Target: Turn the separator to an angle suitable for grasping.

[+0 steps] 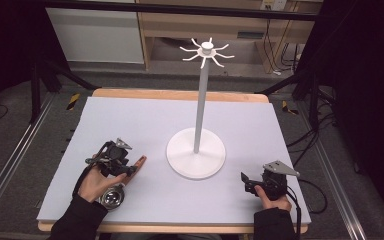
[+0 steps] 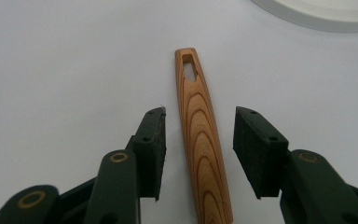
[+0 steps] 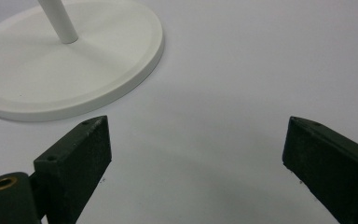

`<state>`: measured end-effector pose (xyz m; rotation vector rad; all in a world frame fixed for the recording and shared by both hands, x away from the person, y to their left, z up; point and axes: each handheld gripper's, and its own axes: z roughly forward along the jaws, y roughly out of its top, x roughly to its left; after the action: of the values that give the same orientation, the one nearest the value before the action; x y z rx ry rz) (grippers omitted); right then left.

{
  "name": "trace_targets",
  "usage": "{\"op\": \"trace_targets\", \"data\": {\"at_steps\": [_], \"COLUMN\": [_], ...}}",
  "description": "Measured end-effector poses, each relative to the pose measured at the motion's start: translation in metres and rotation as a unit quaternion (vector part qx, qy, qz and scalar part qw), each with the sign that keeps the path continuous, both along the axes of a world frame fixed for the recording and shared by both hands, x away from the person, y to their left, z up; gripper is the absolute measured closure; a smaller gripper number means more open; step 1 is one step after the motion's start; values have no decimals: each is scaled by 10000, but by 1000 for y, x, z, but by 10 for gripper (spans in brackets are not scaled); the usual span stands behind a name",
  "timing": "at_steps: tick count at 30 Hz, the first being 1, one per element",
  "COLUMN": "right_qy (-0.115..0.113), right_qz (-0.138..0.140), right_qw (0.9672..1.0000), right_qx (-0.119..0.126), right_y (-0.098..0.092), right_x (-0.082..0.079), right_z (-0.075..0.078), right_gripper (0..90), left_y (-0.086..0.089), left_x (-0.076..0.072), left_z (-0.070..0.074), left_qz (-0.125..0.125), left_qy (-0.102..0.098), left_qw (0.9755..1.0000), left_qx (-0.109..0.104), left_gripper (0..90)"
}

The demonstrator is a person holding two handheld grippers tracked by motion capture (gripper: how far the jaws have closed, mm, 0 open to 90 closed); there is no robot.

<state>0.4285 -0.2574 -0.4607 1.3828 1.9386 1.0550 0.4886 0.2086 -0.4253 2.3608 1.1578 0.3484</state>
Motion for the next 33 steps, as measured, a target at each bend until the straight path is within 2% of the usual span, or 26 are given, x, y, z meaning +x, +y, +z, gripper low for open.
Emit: {"op": "trace_targets", "data": {"at_steps": [2, 7, 13, 28, 33], "right_qy": [6, 11, 19, 38, 52], "right_qz": [14, 10, 29, 43, 43], "right_qw": [10000, 10000, 10000, 10000, 10000], "right_qx": [-4, 9, 3, -15, 1], "right_y": [0, 0, 0, 1, 1], "right_x": [0, 0, 0, 1, 1], "right_z": [0, 0, 0, -1, -1], "right_gripper": [84, 84, 84, 84, 84], "left_y": [-4, -8, -9, -13, -12], "left_x": [4, 9, 14, 14, 15], "left_z": [1, -2, -10, -25, -26], "left_qz": [-32, 7, 39, -7, -19], "left_qy": [60, 80, 229, 455, 486], "left_qw": [9999, 9999, 9993, 9983, 9981], "left_qx": [100, 141, 289, 378, 389], "left_gripper": [539, 539, 544, 597, 601]}}
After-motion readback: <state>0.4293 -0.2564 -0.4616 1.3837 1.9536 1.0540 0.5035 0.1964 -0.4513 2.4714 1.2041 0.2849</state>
